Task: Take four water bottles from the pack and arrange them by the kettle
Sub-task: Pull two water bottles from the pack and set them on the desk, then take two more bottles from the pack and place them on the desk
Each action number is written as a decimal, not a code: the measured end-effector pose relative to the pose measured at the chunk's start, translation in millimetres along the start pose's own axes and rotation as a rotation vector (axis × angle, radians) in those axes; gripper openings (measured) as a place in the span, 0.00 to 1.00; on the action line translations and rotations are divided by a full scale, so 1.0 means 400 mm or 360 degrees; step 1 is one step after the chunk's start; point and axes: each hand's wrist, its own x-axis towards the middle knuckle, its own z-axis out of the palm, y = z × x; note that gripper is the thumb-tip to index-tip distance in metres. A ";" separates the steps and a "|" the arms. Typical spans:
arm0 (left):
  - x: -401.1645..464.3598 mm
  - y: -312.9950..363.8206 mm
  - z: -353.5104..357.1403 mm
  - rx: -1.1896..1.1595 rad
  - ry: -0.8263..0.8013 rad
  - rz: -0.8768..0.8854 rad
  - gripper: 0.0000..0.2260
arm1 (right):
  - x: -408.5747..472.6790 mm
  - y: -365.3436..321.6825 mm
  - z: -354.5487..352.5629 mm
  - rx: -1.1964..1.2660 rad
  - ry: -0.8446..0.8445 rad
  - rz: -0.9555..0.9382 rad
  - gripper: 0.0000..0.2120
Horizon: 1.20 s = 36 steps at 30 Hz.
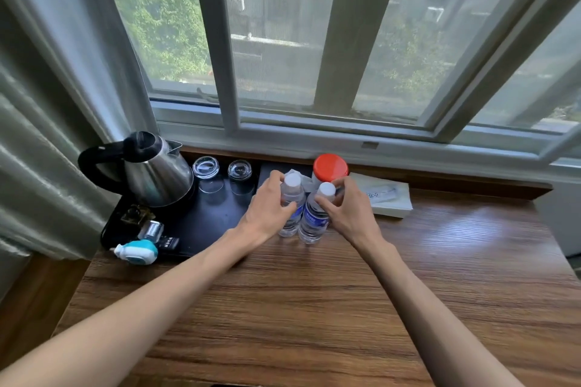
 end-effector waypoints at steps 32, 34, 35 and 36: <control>-0.397 0.449 0.563 0.0325 -0.0321 0.0176 0.14 | -0.470 0.516 -0.497 0.0138 0.0013 0.0181 0.18; -0.390 0.451 0.576 0.0326 -0.0326 0.0200 0.13 | -0.472 0.520 -0.505 0.0158 0.0016 0.0197 0.18; -0.386 0.456 0.585 0.0336 -0.0347 0.0213 0.14 | -0.475 0.526 -0.511 0.0171 0.0021 0.0221 0.18; -0.382 0.465 0.595 0.0350 -0.0378 0.0224 0.14 | -0.482 0.535 -0.519 0.0178 0.0034 0.0246 0.18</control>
